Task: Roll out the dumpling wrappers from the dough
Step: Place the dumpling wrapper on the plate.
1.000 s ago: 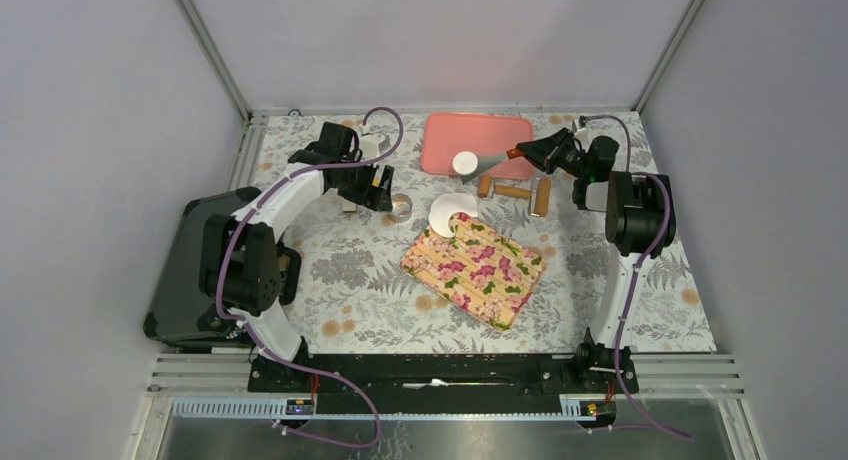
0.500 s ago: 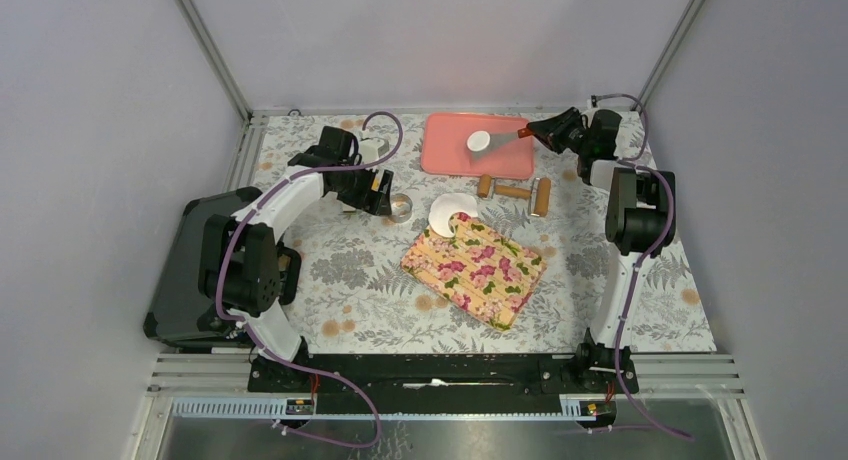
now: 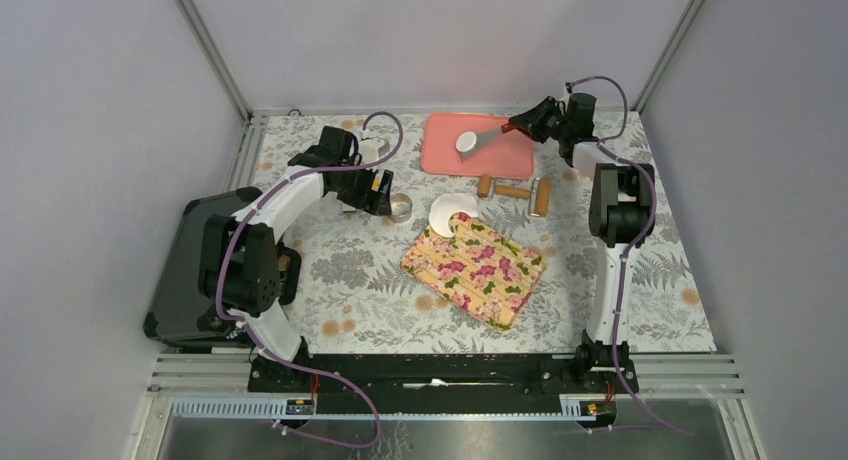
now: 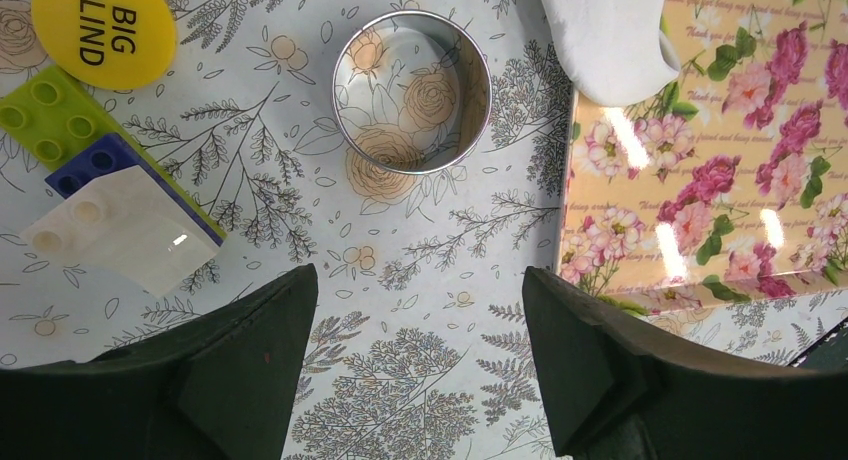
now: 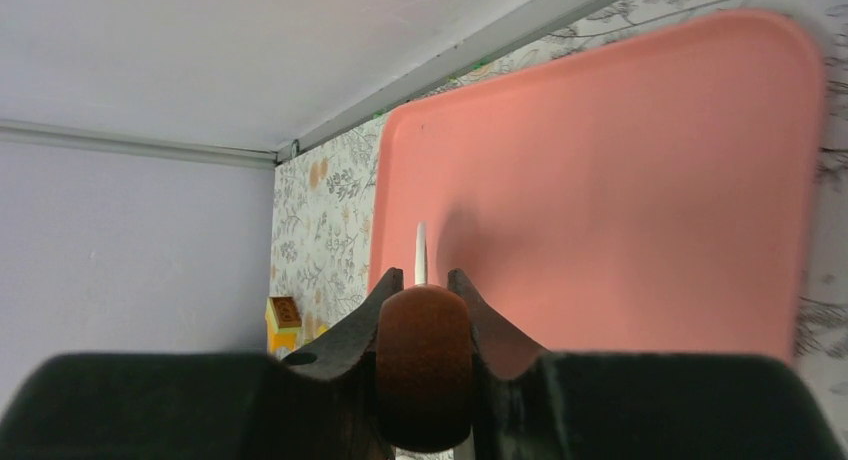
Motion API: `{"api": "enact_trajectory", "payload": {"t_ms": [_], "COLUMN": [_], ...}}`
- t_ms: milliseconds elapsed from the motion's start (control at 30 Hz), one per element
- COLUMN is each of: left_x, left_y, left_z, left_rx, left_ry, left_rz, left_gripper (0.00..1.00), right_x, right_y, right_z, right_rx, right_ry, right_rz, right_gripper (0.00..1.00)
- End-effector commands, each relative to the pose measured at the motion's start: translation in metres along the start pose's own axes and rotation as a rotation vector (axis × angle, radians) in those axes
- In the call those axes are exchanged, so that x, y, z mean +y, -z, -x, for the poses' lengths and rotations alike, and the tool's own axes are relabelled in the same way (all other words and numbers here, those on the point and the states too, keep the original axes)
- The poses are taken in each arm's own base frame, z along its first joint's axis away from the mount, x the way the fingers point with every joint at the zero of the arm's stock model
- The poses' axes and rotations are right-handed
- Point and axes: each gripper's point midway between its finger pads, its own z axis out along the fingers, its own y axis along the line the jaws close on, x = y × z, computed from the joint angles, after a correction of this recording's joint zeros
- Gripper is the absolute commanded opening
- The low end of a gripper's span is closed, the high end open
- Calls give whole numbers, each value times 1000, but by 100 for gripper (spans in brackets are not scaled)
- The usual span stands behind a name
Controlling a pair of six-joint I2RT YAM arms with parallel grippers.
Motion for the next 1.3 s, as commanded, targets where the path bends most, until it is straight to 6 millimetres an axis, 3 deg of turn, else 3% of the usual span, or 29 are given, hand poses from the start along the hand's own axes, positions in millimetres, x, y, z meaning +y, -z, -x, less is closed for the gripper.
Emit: {"api": "enact_trajectory", "payload": {"t_ms": [0, 100, 167, 400, 667, 1100, 1167, 1267], "left_x": [-2, -2, -1, -1, -3, -8, -9, -10], "left_y": [4, 4, 4, 4, 4, 8, 9, 13], "left_z": [7, 5, 4, 5, 6, 9, 10, 12], "left_rx": [-41, -38, -37, -39, -40, -58, -63, -73], "left_ry": [-30, -33, -34, -36, -34, -37, -39, -47], "left_rz": [-19, -19, -19, -16, -28, -48, -49, -44], "left_gripper": [80, 80, 80, 80, 80, 81, 81, 81], "right_x": [19, 14, 20, 16, 15, 7, 11, 33], "right_y": [-12, -18, -28, -32, -13, 23, 30, 45], "right_z": [16, 20, 11, 13, 20, 53, 61, 75], "right_rx": [-22, -22, -1, 17, -20, -102, -119, -155], "right_ry": [77, 88, 115, 164, 238, 418, 457, 484], "right_rz": [5, -14, -20, -85, -160, -347, -363, -341], "right_gripper": [0, 0, 0, 0, 0, 0, 0, 0]}}
